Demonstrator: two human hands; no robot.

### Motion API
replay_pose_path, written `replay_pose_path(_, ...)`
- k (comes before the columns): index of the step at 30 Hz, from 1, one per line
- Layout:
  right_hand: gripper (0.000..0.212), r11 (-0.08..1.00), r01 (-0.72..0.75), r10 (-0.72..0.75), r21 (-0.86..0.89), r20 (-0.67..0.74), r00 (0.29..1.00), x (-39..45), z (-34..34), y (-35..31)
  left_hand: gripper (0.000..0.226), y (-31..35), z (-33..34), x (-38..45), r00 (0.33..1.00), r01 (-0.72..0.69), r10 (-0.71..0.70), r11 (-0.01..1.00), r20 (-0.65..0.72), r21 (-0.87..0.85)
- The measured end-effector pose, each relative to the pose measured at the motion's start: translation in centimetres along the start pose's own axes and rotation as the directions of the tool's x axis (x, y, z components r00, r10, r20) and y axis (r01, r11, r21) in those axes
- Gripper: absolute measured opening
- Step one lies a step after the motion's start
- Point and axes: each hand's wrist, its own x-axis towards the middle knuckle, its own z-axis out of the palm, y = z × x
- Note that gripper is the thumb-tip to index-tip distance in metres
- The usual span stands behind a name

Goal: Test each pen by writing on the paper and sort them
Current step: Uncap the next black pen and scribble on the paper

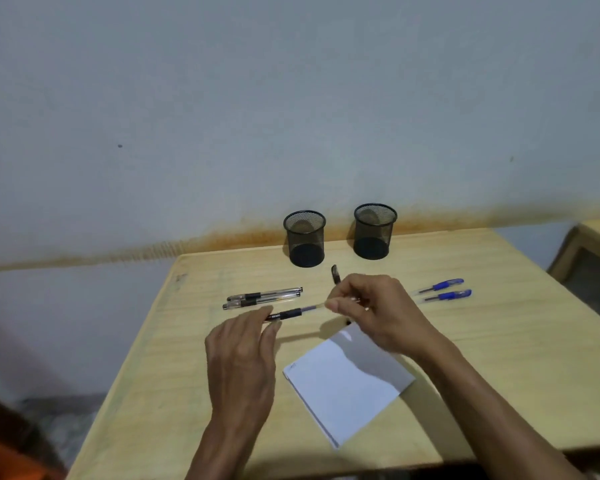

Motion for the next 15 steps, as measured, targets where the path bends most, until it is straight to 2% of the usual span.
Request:
replay_pose_path(2,0.005,0.97,-0.046,0.068,0.238,-0.087,0.994,-0.7,-1.5,0.0,0.031,1.5,-0.6,0.2,0.999,-0.033,0.035,0.995,0.022,-0.096)
replay_pose_path(3,0.008,0.922,-0.063,0.111,0.381,-0.105,0.988,-1.1,-2.0,0.0,0.029,2.4,-0.9,0.3,0.999,-0.042,0.046,0.988,0.026,-0.15)
replay_pose_path(5,0.011,0.782,-0.118,0.206,0.612,-0.075,0.976,-1.8,-2.1,-0.1,0.022,4.1,-1.1,0.6,0.998,-0.053,0.061,0.969,0.022,-0.242)
replay_pose_path(6,0.01,0.727,-0.142,0.236,0.672,-0.05,0.971,-2.2,-1.7,-0.2,0.018,4.9,-1.1,0.7,0.998,-0.055,0.065,0.96,0.027,-0.273)
replay_pose_path(8,0.012,0.695,-0.15,0.244,0.703,-0.034,0.969,-2.8,-0.8,-0.1,0.013,6.2,-0.8,0.8,0.996,-0.038,0.063,0.95,0.07,-0.309)
replay_pose_path(12,0.018,0.748,-0.134,0.223,0.65,-0.056,0.973,-3.6,-0.9,1.0,0.01,7.6,-0.5,0.4,0.983,0.008,0.05,0.949,0.176,-0.316)
replay_pose_path(15,0.013,0.631,-0.084,0.306,0.771,-0.148,0.941,-3.3,-4.2,2.5,0.009,6.2,-1.6,0.3,0.969,0.174,-0.098,0.923,0.226,-0.343)
